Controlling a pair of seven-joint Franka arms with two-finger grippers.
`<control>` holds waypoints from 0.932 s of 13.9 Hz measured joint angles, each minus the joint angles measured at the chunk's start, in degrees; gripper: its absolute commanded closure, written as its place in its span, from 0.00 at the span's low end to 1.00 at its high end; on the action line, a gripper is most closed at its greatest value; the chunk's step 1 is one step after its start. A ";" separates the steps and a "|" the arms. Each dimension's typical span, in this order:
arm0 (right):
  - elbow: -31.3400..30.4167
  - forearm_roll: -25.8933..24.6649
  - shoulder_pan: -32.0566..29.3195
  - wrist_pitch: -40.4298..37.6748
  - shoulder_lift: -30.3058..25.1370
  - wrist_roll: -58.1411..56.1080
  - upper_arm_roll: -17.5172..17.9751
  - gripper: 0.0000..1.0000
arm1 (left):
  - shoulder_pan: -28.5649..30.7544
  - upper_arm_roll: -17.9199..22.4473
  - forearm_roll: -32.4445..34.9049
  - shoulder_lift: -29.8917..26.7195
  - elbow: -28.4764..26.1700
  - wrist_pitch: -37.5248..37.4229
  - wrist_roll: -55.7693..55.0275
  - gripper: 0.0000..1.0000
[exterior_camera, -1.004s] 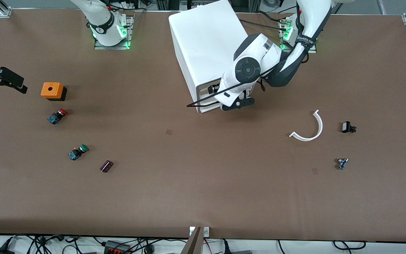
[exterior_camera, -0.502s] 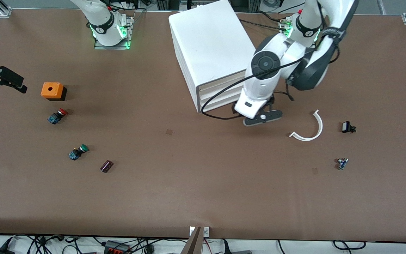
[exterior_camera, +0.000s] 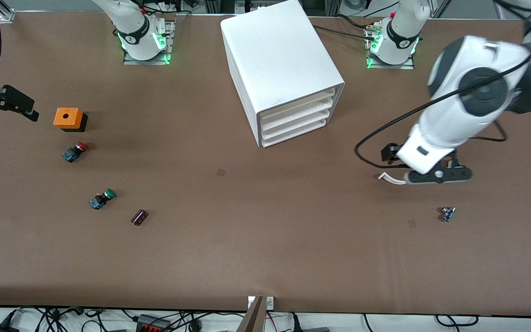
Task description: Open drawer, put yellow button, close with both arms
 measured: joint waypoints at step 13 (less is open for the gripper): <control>0.20 0.01 0.59 0.18 -0.14 0.05 0.30 0.00 | -2.90 17.68 -9.86 -15.12 -9.31 -0.40 25.94 0.00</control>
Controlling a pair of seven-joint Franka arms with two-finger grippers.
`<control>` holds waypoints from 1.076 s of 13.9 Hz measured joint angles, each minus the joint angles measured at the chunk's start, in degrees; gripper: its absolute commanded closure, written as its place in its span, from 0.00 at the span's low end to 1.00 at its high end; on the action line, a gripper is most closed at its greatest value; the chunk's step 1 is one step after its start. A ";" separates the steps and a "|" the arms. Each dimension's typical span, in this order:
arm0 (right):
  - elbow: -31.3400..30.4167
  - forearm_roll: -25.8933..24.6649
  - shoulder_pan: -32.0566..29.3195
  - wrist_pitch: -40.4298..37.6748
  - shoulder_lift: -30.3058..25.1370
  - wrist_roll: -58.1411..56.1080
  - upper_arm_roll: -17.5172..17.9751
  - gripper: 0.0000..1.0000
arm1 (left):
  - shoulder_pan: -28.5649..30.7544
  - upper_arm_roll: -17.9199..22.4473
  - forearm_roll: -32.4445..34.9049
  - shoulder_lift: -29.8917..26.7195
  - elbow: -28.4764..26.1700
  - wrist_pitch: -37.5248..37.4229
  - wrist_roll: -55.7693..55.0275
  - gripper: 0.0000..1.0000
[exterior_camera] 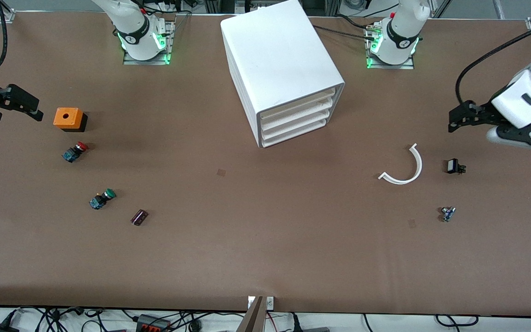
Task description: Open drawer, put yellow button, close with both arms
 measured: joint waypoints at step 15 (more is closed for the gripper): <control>-4.22 -0.68 -0.55 -0.23 -3.65 0.03 -0.61 0.00 | -0.07 -0.91 0.00 -5.95 -7.29 6.46 0.43 0.00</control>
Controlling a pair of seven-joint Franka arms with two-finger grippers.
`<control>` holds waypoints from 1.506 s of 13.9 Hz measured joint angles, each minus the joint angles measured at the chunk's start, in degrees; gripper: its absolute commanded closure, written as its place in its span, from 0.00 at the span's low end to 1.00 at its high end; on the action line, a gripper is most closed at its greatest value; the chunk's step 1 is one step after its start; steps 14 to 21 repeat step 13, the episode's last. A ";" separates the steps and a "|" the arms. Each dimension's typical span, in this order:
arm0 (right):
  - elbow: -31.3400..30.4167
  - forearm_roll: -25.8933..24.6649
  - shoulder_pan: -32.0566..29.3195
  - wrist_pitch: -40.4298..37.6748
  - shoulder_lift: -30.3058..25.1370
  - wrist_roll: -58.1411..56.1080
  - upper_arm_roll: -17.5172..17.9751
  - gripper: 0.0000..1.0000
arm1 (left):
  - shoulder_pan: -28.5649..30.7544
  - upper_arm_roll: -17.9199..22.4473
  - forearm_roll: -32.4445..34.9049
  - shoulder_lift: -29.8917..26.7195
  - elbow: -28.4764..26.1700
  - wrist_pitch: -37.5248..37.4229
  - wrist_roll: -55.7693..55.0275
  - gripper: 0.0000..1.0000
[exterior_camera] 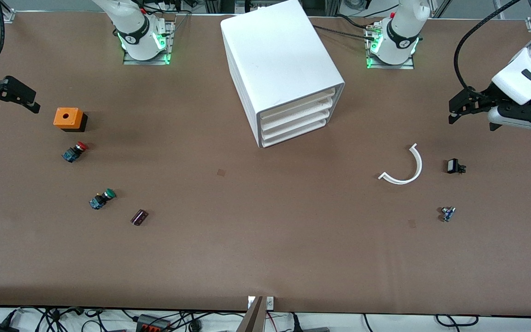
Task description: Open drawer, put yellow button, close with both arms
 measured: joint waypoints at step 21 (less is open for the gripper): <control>-0.20 -0.04 -1.79 -1.59 -0.13 -0.05 -0.27 0.00 | 0.05 0.06 0.00 -0.03 0.20 -4.09 0.00 0.00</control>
